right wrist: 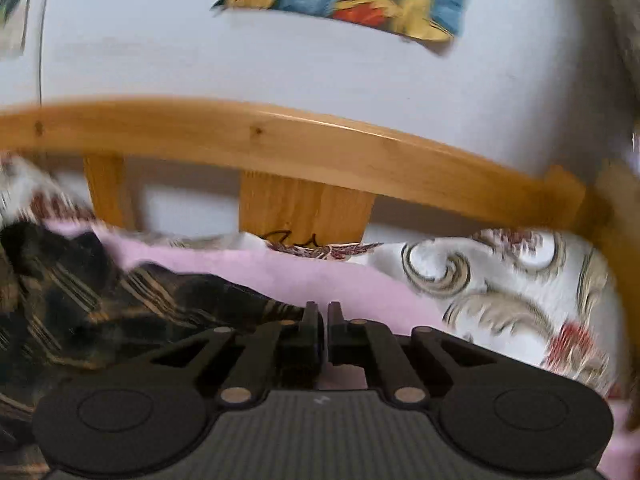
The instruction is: Fold large clothes
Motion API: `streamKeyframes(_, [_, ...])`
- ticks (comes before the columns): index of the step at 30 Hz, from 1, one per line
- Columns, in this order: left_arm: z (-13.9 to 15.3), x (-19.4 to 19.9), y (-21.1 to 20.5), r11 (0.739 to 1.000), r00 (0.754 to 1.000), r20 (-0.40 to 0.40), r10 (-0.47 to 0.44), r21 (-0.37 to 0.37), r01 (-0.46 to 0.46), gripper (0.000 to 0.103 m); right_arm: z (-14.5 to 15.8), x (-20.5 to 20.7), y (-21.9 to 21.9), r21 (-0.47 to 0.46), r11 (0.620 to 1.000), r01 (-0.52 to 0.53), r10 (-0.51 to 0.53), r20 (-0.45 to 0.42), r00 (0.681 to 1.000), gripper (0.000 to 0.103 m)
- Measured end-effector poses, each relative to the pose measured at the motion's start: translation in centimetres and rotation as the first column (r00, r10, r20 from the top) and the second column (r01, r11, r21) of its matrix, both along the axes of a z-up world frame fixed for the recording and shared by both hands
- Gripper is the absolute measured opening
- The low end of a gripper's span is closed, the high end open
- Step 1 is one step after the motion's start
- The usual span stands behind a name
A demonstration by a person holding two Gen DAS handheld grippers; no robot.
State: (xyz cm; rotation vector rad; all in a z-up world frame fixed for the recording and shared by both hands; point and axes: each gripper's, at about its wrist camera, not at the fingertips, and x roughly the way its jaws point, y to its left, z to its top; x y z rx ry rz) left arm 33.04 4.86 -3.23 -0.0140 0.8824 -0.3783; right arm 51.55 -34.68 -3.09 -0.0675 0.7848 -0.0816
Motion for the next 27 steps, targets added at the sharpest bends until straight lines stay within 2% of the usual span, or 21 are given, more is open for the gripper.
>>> streamKeyframes(2, [0.5, -0.1, 0.9, 0.999, 1.0, 0.02, -0.007, -0.054, 0.008, 0.046, 0.6, -2.1, -0.9, 0.053, 0.998, -0.016, 0.015, 0.022, 1.0, 0.043])
streamKeyframes(3, [0.7, -0.2, 1.2, 0.998, 0.999, 0.036, -0.013, -0.061, 0.015, 0.049, 0.9, -3.3, -1.4, 0.083, 0.996, -0.032, 0.029, 0.03, 0.999, 0.046])
streamKeyframes(4, [0.8, -0.1, 1.3, 0.998, 0.999, 0.045, -0.019, -0.062, 0.022, 0.055, 1.1, -4.6, -1.9, 0.113, 0.992, -0.05, 0.046, 0.032, 0.998, 0.049])
streamKeyframes(8, [0.1, 0.8, 0.5, 0.999, 0.999, 0.038, -0.022, -0.037, 0.023, 0.055, 0.7, -9.3, -2.6, 0.213, 0.966, -0.148, 0.155, -0.016, 0.988, 0.053])
streamKeyframes(13, [-1.6, 1.6, -1.4, 0.997, 1.0, -0.001, 0.012, 0.072, -0.012, 0.051, -2.5, -11.8, -1.5, 0.211, 0.955, -0.208, 0.237, -0.125, 0.963, 0.053])
streamKeyframes(15, [-2.0, 1.7, -1.9, 0.994, 1.0, 0.001, 0.029, 0.104, -0.029, 0.045, -3.4, -12.0, -1.3, 0.198, 0.959, -0.203, 0.23, -0.122, 0.966, 0.052])
streamKeyframes(16, [-1.9, 1.6, -2.1, 0.991, 0.999, 0.011, 0.038, 0.124, -0.039, 0.037, -3.7, -12.1, -1.3, 0.206, 0.958, -0.198, 0.226, -0.121, 0.967, 0.04])
streamKeyframes(17, [-1.7, 1.6, -2.3, 0.989, 0.999, 0.016, 0.037, 0.142, -0.039, 0.029, -3.8, -12.1, -1.2, 0.205, 0.96, -0.192, 0.221, -0.128, 0.967, 0.01])
streamKeyframes(18, [-1.5, 1.4, -2.6, 0.986, 0.999, 0.026, 0.037, 0.161, -0.041, 0.026, -3.7, -12.2, -1.0, 0.181, 0.967, -0.18, 0.206, -0.137, 0.969, 0.005])
streamKeyframes(19, [-1.4, 1.4, -2.7, 0.983, 0.999, 0.034, 0.04, 0.176, -0.045, 0.021, -3.3, -12.4, -0.7, 0.161, 0.971, -0.175, 0.198, -0.137, 0.971, 0.004])
streamKeyframes(22, [-1.7, 1.4, -2.7, 0.979, 0.999, 0.026, 0.036, 0.198, -0.041, 0.021, -2.4, -13.1, -0.6, 0.105, 0.98, -0.168, 0.18, -0.125, 0.976, 0.004])
streamKeyframes(25, [-2.1, 1.5, -2.9, 0.976, 0.999, 0.033, 0.033, 0.216, -0.039, 0.021, -3.4, -13.0, -0.2, 0.078, 0.985, -0.151, 0.162, -0.17, 0.972, 0.004])
streamKeyframes(27, [-1.8, 1.5, -2.9, 0.978, 0.999, 0.035, 0.041, 0.202, -0.047, 0.023, -3.4, -12.9, 0.4, 0.064, 0.989, -0.133, 0.142, -0.161, 0.977, 0.005])
